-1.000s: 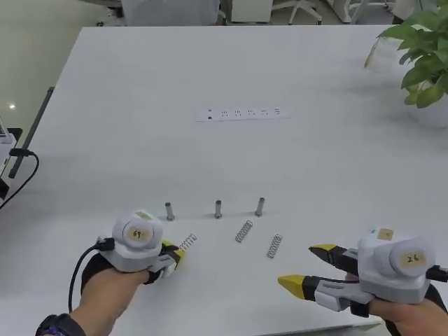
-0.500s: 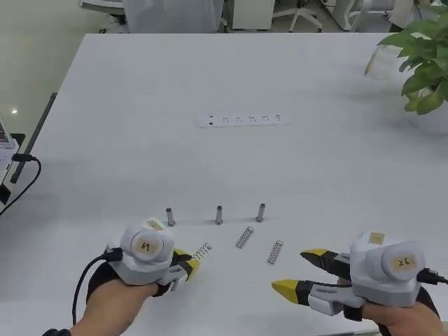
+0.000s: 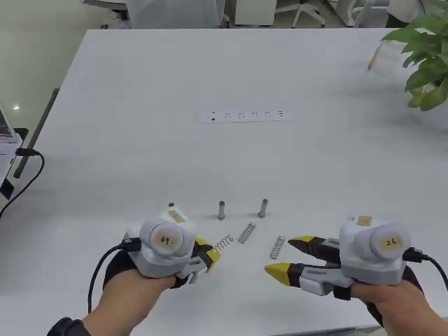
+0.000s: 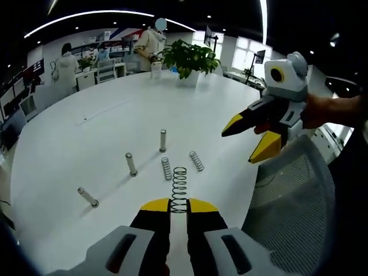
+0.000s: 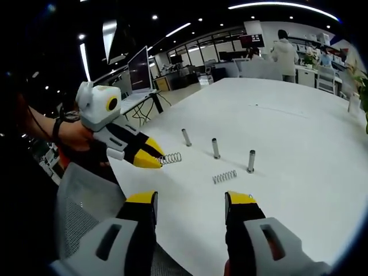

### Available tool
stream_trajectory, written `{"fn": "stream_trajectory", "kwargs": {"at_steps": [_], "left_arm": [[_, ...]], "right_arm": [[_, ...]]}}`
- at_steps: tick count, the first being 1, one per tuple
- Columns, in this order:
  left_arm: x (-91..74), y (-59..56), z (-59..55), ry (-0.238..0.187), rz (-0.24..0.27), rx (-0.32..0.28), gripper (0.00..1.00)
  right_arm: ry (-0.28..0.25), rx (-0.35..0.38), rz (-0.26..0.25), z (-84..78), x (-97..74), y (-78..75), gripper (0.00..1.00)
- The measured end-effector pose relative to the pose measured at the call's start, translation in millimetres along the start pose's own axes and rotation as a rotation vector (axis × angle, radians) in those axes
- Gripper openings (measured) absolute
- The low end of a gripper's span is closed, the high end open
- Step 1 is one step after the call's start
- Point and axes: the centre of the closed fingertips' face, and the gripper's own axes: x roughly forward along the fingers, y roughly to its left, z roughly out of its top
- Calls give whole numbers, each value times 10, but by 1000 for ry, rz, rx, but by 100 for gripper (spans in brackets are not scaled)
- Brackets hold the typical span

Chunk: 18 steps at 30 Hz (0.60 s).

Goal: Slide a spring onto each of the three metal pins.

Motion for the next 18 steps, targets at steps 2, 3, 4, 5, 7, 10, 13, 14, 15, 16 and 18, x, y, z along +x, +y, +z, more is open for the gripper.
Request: {"fn": "stream_trajectory", "kwargs": {"at_steps": [2,3,4,5,7,10,13,14,15,16,18], "left_arm": [[-9,-18,36,-6,-3,10,2],[-17,-36,67,-11,-7,18,2],[-19,-40,74,-12,-7,19,2],[-23,-57,109,-18,-10,26,2],[-25,-80,145,-24,-15,36,2],[-32,-126,196,-32,-23,50,2],[-30,-165,240,-40,-30,61,2],[-29,-183,259,-44,-33,66,2],[-26,-198,269,-45,-35,70,2],[-24,-211,277,-46,-37,75,2],[-25,-242,299,-50,-42,83,2]], "right_arm": [[-5,-2,11,33,27,10,44],[-8,-4,17,57,41,17,43],[-9,-5,19,63,45,18,43],[-14,-7,26,94,61,23,42],[-22,-7,36,140,75,35,40],[-38,-1,49,204,96,39,38],[-48,0,63,262,113,57,35],[-51,-2,69,283,123,69,35],[-54,-2,73,298,129,75,34],[-56,-2,77,310,135,80,34],[-63,1,88,343,147,94,33]]}}
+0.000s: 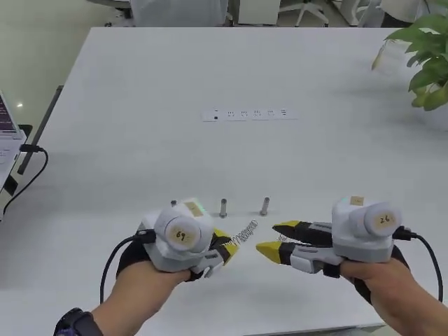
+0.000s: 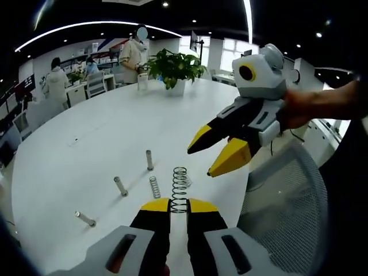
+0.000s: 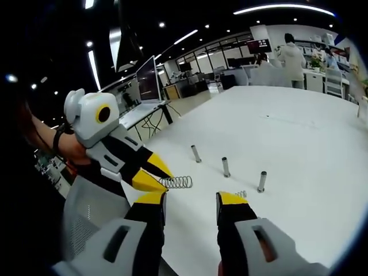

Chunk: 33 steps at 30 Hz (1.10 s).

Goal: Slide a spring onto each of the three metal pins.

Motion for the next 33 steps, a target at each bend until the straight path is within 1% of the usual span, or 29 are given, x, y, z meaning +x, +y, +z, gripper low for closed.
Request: {"fn": "stream_trajectory", "kwargs": {"at_steps": [5,10,18,21,24,33], "left_arm": [[3,-42,49,-9,-9,14,2],[-15,-69,134,-24,-14,32,2],[-24,-117,210,-40,-27,57,2],[-21,-127,216,-38,-27,75,2],[-20,-135,224,-42,-33,79,2],[-19,-121,220,-39,-38,114,2]], "right_arm": [[-7,12,27,33,34,32,30],[-13,27,52,54,59,56,26],[-32,77,90,90,72,91,22],[-38,85,98,104,75,96,19],[-45,95,110,124,69,117,17],[-48,99,119,159,57,140,16]]}}
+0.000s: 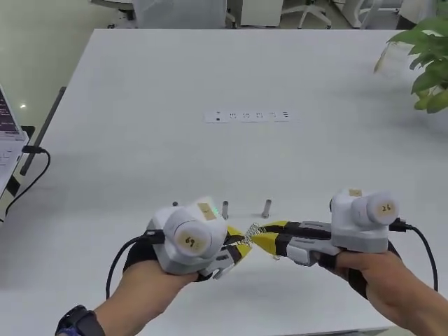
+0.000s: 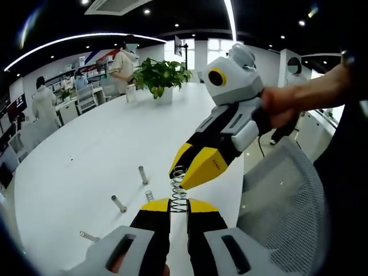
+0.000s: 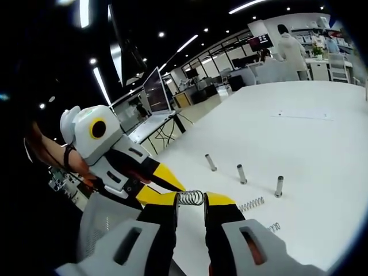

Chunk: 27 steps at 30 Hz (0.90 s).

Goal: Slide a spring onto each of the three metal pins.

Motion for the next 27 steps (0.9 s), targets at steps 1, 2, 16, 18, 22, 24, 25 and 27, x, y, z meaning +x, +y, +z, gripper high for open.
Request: {"fn": "stream_trajectory", "kwargs": {"at_steps": [1,2,16,18,22,24,25,27], "left_arm": [[0,3,1,0,-1,4,2],[0,4,-4,3,-1,8,2],[2,13,-37,2,-4,51,2],[7,21,-46,0,-4,54,2],[10,28,-48,-9,-6,56,2],[11,31,-50,-16,-7,54,2],[11,30,-47,-19,-8,53,2],[13,26,-44,-24,-10,52,2]], "right_arm": [[1,0,1,0,1,-2,16],[0,0,2,3,1,0,15],[-4,-3,23,50,7,47,11],[0,-10,26,53,13,55,10],[7,-24,32,76,17,81,10],[16,-39,35,86,18,106,10],[23,-50,35,89,21,115,10],[35,-69,36,98,24,125,9]]}}
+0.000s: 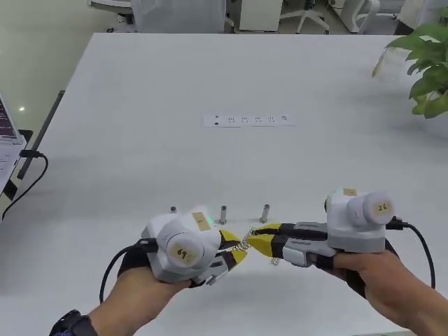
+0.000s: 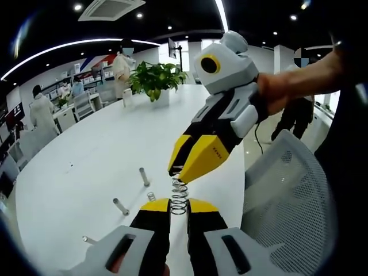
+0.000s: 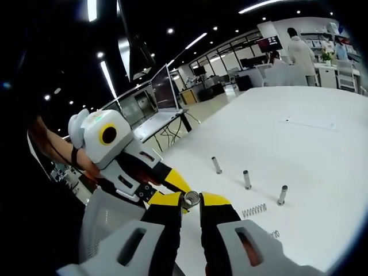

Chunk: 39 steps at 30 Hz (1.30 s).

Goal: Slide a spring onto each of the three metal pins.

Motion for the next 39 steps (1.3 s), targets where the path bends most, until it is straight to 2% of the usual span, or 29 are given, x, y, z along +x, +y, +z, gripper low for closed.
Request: {"fn": "stream_trajectory", "kwargs": {"at_steps": [13,21,30,33,39], "left_arm": [[19,13,106,-59,1,-29,2],[-29,85,303,-136,5,-49,2],[-39,87,375,-155,1,-39,2],[-46,77,404,-165,-2,-38,2],[-48,65,483,-182,-9,-29,2]], "right_arm": [[67,-116,-10,122,-27,42,8],[71,-170,-19,306,-76,73,8],[104,-214,-4,347,-105,74,9],[143,-248,8,333,-133,70,9],[203,-314,30,372,-190,64,17]]}}
